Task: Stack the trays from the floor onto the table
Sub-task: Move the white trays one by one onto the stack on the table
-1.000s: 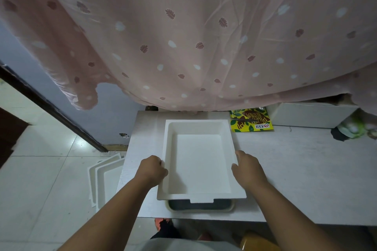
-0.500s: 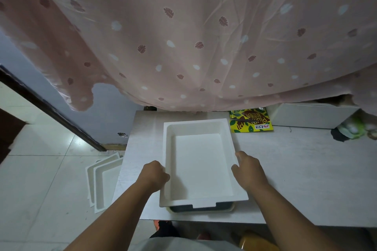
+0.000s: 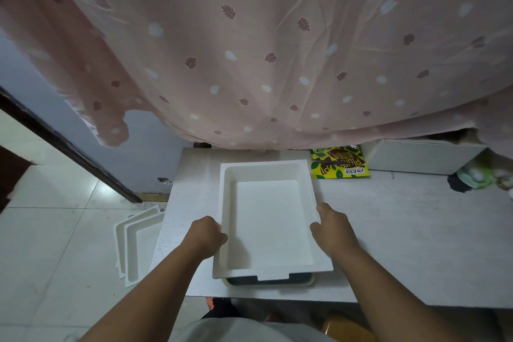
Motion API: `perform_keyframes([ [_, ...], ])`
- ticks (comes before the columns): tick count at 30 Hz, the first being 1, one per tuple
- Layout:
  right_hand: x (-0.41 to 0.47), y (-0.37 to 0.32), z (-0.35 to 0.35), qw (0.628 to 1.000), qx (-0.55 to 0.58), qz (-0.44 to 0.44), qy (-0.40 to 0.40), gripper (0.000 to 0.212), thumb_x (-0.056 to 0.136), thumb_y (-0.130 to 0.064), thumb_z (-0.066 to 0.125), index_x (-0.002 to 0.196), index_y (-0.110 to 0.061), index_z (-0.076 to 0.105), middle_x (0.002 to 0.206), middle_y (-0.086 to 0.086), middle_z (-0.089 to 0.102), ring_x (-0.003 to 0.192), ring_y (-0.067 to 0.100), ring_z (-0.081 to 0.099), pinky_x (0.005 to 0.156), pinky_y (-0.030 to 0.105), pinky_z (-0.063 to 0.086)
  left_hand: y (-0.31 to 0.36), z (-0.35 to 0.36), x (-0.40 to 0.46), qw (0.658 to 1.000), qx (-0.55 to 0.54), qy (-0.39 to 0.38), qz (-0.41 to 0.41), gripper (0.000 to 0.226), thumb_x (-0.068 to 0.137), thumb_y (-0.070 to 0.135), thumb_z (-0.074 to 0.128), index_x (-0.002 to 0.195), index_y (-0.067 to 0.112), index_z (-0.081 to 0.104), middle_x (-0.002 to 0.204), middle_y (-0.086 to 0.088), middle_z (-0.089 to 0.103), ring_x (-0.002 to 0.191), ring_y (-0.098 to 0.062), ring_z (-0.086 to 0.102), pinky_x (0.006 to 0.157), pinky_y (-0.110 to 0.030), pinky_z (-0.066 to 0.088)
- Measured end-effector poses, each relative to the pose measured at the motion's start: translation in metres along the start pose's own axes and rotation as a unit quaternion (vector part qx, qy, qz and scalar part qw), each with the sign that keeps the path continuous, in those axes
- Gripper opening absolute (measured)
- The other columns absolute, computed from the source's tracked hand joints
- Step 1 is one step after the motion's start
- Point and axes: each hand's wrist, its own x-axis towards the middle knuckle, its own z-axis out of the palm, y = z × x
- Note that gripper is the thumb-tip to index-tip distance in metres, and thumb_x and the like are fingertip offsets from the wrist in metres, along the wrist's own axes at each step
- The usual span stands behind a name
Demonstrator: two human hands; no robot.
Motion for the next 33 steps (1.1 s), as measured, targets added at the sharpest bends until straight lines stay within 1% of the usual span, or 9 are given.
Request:
perform_keyframes([
  [10, -0.005, -0.004, 0.002, 1.0, 0.003, -0.003, 0.004, 0.046, 0.09, -0.017, 0.054, 0.136, -0.012, 0.051, 0.112, 0.01, 0.067, 0.095, 0.028, 0.065, 0.071, 0.031, 0.053, 0.003, -0.006, -0.002, 0.999, 0.037, 0.025, 0.004, 0.025, 0.081, 0.018, 0.062, 0.061, 0.013, 0.047, 0.067, -0.002, 0.054, 0.056, -0.016, 0.049, 0.046, -0.022, 0.035],
  [13, -0.005, -0.003, 0.001, 1.0, -0.01, -0.01, 0.002, 0.042, 0.091, -0.018, 0.055, 0.132, -0.011, 0.052, 0.107, 0.009, 0.067, 0.09, 0.027, 0.065, 0.067, 0.03, 0.052, 0.003, -0.008, -0.003, 0.999, 0.021, 0.025, 0.004, 0.013, 0.078, 0.02, 0.063, 0.073, 0.009, 0.061, 0.079, -0.006, 0.064, 0.065, -0.02, 0.06, 0.048, -0.022, 0.041],
  [15, -0.006, -0.004, -0.001, 1.0, -0.015, -0.009, 0.001, 0.042, 0.091, -0.019, 0.054, 0.132, -0.012, 0.051, 0.109, 0.009, 0.067, 0.092, 0.027, 0.065, 0.07, 0.031, 0.053, 0.001, -0.008, -0.004, 1.0, 0.009, 0.023, 0.005, 0.016, 0.078, 0.019, 0.064, 0.085, 0.005, 0.069, 0.087, -0.008, 0.068, 0.076, -0.024, 0.067, 0.051, -0.023, 0.045],
  [17, -0.007, -0.005, -0.002, 1.0, -0.029, -0.011, 0.001, 0.042, 0.091, -0.02, 0.053, 0.132, -0.013, 0.052, 0.109, 0.008, 0.067, 0.092, 0.028, 0.064, 0.072, 0.033, 0.055, 0.0, -0.007, -0.005, 1.0, 0.005, 0.022, 0.007, 0.019, 0.079, 0.017, 0.063, 0.091, 0.003, 0.071, 0.091, -0.01, 0.07, 0.083, -0.027, 0.069, 0.056, -0.024, 0.048],
  [21, -0.008, -0.006, -0.008, 0.996, -0.082, -0.019, -0.009, 0.038, 0.092, -0.029, 0.052, 0.128, -0.017, 0.052, 0.102, 0.002, 0.066, 0.085, 0.024, 0.063, 0.066, 0.032, 0.053, -0.002, -0.006, -0.006, 0.999, 0.019, 0.029, 0.01, 0.025, 0.083, 0.017, 0.063, 0.104, 0.006, 0.069, 0.105, -0.012, 0.071, 0.088, -0.026, 0.068, 0.069, -0.03, 0.054],
  [24, -0.007, -0.008, -0.014, 0.992, -0.121, -0.033, -0.009, 0.039, 0.095, -0.041, 0.05, 0.127, -0.018, 0.053, 0.11, 0.002, 0.064, 0.095, 0.024, 0.062, 0.068, 0.032, 0.05, -0.003, -0.007, -0.007, 0.996, 0.071, 0.042, 0.034, 0.058, 0.086, 0.025, 0.064, 0.14, 0.013, 0.046, 0.126, -0.009, 0.06, 0.098, -0.024, 0.06, 0.076, -0.029, 0.049],
  [27, -0.008, -0.012, -0.016, 0.99, -0.133, -0.047, 0.022, 0.037, 0.095, -0.044, 0.05, 0.123, -0.02, 0.053, 0.116, 0.003, 0.056, 0.095, 0.025, 0.062, 0.071, 0.034, 0.052, -0.004, -0.005, -0.006, 0.984, 0.134, 0.076, 0.09, 0.083, 0.085, 0.036, 0.063, 0.154, 0.022, 0.018, 0.147, -0.004, 0.041, 0.119, -0.027, 0.054, 0.089, -0.037, 0.053],
  [30, -0.011, -0.015, -0.014, 0.988, -0.142, -0.057, 0.021, 0.042, 0.096, -0.041, 0.05, 0.133, -0.02, 0.05, 0.138, 0.001, 0.047, 0.107, 0.025, 0.061, 0.077, 0.036, 0.054, -0.002, 0.001, -0.004, 0.961, 0.224, 0.089, 0.134, 0.083, 0.091, 0.038, 0.055, 0.157, 0.023, 0.008, 0.165, 0.01, 0.008, 0.132, -0.027, 0.043, 0.096, -0.043, 0.049],
  [33, -0.014, -0.014, -0.01, 0.986, -0.16, -0.049, 0.006, 0.046, 0.097, -0.037, 0.049, 0.138, -0.017, 0.048, 0.153, -0.001, 0.035, 0.117, 0.024, 0.057, 0.082, 0.037, 0.054, 0.0, 0.005, -0.003, 0.954, 0.263, 0.072, 0.126, 0.076, 0.095, 0.041, 0.046, 0.158, 0.025, 0.006, 0.166, 0.013, -0.001, 0.141, -0.024, 0.033, 0.103, -0.045, 0.041],
])
